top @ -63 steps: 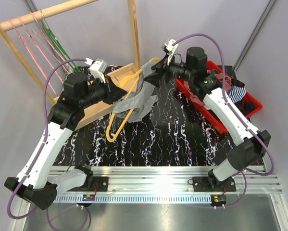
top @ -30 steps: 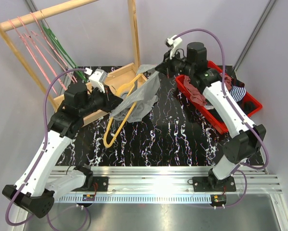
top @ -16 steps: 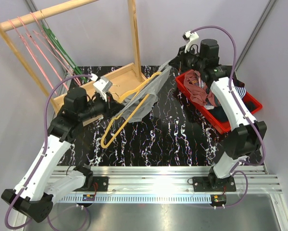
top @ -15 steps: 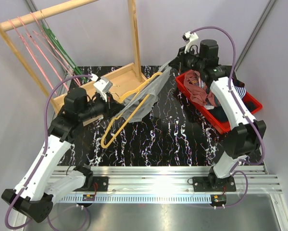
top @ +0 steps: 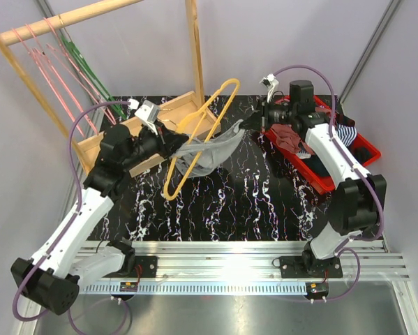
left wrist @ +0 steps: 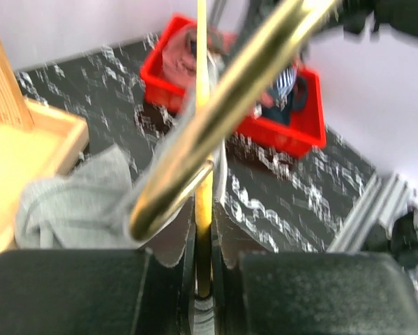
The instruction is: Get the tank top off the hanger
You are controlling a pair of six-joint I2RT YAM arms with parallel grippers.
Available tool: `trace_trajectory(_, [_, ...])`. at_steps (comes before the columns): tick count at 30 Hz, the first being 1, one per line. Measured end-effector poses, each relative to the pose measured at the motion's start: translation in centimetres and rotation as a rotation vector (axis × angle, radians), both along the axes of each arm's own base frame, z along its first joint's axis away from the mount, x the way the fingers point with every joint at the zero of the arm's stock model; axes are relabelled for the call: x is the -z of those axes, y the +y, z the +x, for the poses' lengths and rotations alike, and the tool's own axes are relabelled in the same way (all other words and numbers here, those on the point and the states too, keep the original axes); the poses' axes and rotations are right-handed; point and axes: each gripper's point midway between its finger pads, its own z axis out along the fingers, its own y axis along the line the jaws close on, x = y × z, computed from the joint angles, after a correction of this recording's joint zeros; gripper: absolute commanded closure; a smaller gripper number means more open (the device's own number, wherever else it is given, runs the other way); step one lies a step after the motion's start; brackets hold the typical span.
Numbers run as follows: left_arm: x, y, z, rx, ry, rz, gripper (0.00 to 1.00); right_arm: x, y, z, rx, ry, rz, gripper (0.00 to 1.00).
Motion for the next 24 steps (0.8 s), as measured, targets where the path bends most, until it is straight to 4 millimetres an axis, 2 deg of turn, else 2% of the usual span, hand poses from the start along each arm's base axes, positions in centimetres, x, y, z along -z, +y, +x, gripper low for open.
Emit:
trace_trajectory(4, [-0.8, -0.6, 2.2, -0.036, -0.038, -0.053, 1.0, -0.4, 1.1, -3.3, -0.099, 0.022, 0.045, 1.0])
trace_trajectory(11, [-2.6, -1.2, 5.0, -0.08, -0.11, -0.129, 1.0, -2.6, 5.6, -10.3, -0.329, -0.067, 0.063, 1.0])
trace_trajectory(14, [-3.1, -1.4, 5.8, -0.099, -0.134, -0.155, 1.0, -3.3, 6.9, -12.8, -0.413, -0.112, 0.06, 1.0])
trace_trajectory(17, [-3.8, -1.3, 6.4, -0.121, -0.164, -0.174, 1.0, -3.4, 7.0, -13.9, -0.447, -0.137, 0.054, 1.0])
trace_trajectory(22, [-4.8, -0.9, 7.2, -0.164, -0.223, -0.18, 1.0, -3.1, 6.7, -14.1, -0.46, -0.148, 0.035, 1.0])
trace_trajectory(24, [-4.9, -0.7, 7.3, -0.179, -0.261, -0.172, 1.0, -3.7, 6.7, -14.0, -0.46, -0.166, 0.033, 1.0])
